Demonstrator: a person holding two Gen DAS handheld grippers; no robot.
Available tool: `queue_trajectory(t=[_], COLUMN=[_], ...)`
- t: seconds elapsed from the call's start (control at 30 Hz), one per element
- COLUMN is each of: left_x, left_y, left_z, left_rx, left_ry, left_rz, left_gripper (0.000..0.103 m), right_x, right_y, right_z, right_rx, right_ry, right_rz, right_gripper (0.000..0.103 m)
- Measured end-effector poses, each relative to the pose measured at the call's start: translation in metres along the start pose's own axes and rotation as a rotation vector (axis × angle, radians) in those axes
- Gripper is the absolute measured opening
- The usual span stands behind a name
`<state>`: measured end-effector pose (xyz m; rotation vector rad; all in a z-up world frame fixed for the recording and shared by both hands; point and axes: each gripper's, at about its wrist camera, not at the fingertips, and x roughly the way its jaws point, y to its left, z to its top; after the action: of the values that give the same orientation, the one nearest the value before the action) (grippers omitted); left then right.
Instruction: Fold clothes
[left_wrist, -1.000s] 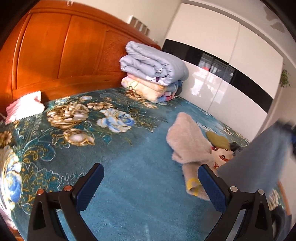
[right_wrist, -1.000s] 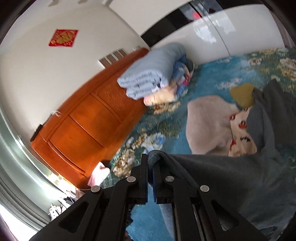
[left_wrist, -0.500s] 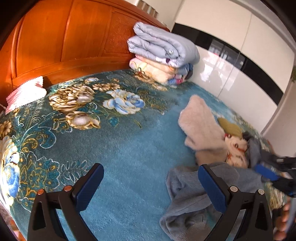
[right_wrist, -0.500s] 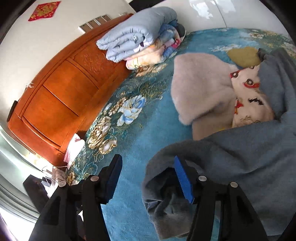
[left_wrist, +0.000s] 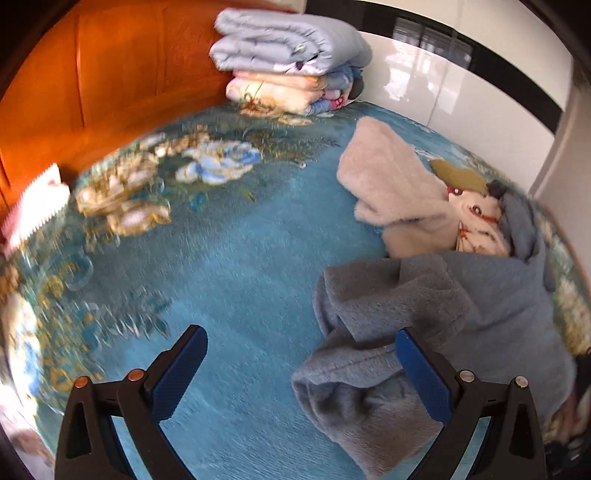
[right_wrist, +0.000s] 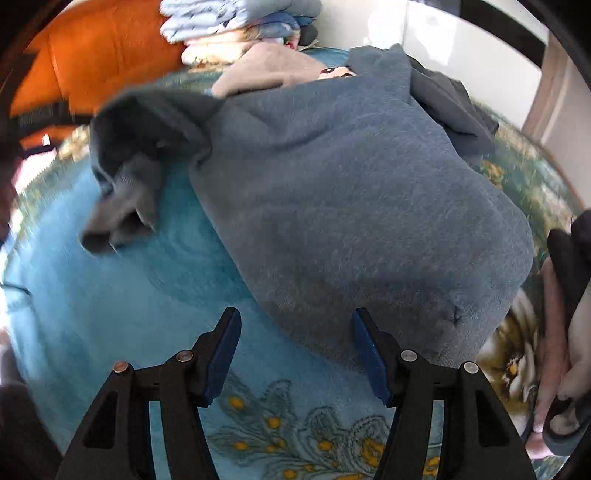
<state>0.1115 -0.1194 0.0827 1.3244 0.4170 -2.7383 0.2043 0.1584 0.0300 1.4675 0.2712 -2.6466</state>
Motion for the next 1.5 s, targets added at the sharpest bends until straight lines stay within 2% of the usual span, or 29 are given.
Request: queue_trajectory(t=[0.07, 0.1, 0.13, 0.17, 0.23, 0.27, 0.37, 0.47, 0.53, 0.6, 0.7, 0.8, 0.87, 0.9, 0.97, 1.03, 1.1, 1.13, 1.17, 1.23, 1.3, 1.4, 1.5], left_x=[0.002, 0.003, 0.003, 0.002, 0.001, 0.0, -0.001, 0.003, 0.012, 0.019, 0.024, 0.029, 0.039, 0.045, 0.055, 0.059, 0.061, 0.063, 0.066, 0.061, 0.055, 0.021, -0.036], left_y=[0.015, 0.02, 0.02, 0.019, 0.012, 0.008, -0.007, -0.005, 0.007, 0.022, 0.028, 0.01, -0.004, -0.01, -0.016, -0.017, -0.016, -0.013, -0.01, -0.009, -0.009, -0.002, 0.017], left_z=[-0.001, -0.002, -0.003, -0.004, -0.008, -0.011, -0.027, -0.048, -0.06, -0.064, -0.058, -0.052, -0.053, -0.054, -0.054, -0.053, -0.049, -0.046, -0.042, -0.035, -0.027, 0.007, 0.04], left_rx=[-0.086, -0.107, -0.104, -0.09, -0.04, -0.004, 0.131, 0.224, 0.227, 0.178, 0.13, 0.18, 0.239, 0.265, 0.291, 0.292, 0.277, 0.257, 0.233, 0.253, 0.288, 0.343, 0.34], left_ry=[0.019, 0.019, 0.016, 0.013, 0.005, 0.003, 0.003, 0.018, 0.061, 0.095, 0.095, 0.063, 0.067, 0.071, 0.088, 0.098, 0.104, 0.119, 0.138, 0.11, 0.067, -0.096, -0.297], left_rz=[-0.011, -0.007, -0.001, 0.006, 0.027, 0.04, 0.082, 0.091, 0.079, 0.048, 0.017, -0.001, 0.042, 0.059, 0.069, 0.076, 0.082, 0.076, 0.063, 0.095, 0.141, 0.255, 0.337], left_gripper=[0.103, 0.103, 0.103, 0.103, 0.103, 0.103, 0.103, 0.103, 0.103, 0.103, 0.102, 0.102, 0.1, 0.097, 0.081, 0.072, 0.053, 0.031, 0.017, 0.01, 0.008, 0.006, 0.001], right_x=[0.001, 0.002, 0.003, 0.003, 0.001, -0.006, -0.028, -0.042, -0.038, -0.035, -0.029, -0.019, -0.018, -0.018, -0.017, -0.016, -0.016, -0.015, -0.015, -0.015, -0.016, -0.021, -0.039], right_y=[0.014, 0.02, 0.024, 0.026, 0.021, 0.01, -0.023, -0.052, -0.054, -0.056, -0.059, -0.066, -0.067, -0.067, -0.066, -0.067, -0.067, -0.067, -0.067, -0.066, -0.067, -0.066, -0.064], right_z=[-0.001, -0.001, -0.001, 0.0, 0.001, 0.003, 0.009, 0.005, 0.003, 0.0, -0.003, -0.008, -0.01, -0.012, -0.015, -0.015, -0.015, -0.014, -0.014, -0.014, -0.014, -0.01, -0.002], right_rx=[-0.099, -0.147, -0.183, -0.202, -0.193, -0.131, 0.055, 0.244, 0.268, 0.292, 0.328, 0.349, 0.361, 0.363, 0.367, 0.368, 0.368, 0.368, 0.367, 0.368, 0.369, 0.361, 0.335], right_ry=[-0.029, -0.043, -0.048, -0.046, -0.058, -0.09, -0.184, -0.248, -0.269, -0.29, -0.322, -0.343, -0.351, -0.351, -0.344, -0.342, -0.347, -0.346, -0.345, -0.342, -0.333, -0.316, -0.338], right_rz=[-0.114, -0.175, -0.217, -0.229, -0.262, -0.281, -0.336, -0.331, -0.326, -0.32, -0.311, -0.289, -0.271, -0.265, -0.256, -0.249, -0.246, -0.245, -0.245, -0.24, -0.23, -0.216, -0.2], right_gripper=[0.063, 0.055, 0.043, 0.037, 0.013, 0.009, 0.009, 0.009, 0.009, 0.009, 0.009, 0.01, 0.01, 0.01, 0.01, 0.01, 0.01, 0.01, 0.01, 0.01, 0.01, 0.01, 0.01])
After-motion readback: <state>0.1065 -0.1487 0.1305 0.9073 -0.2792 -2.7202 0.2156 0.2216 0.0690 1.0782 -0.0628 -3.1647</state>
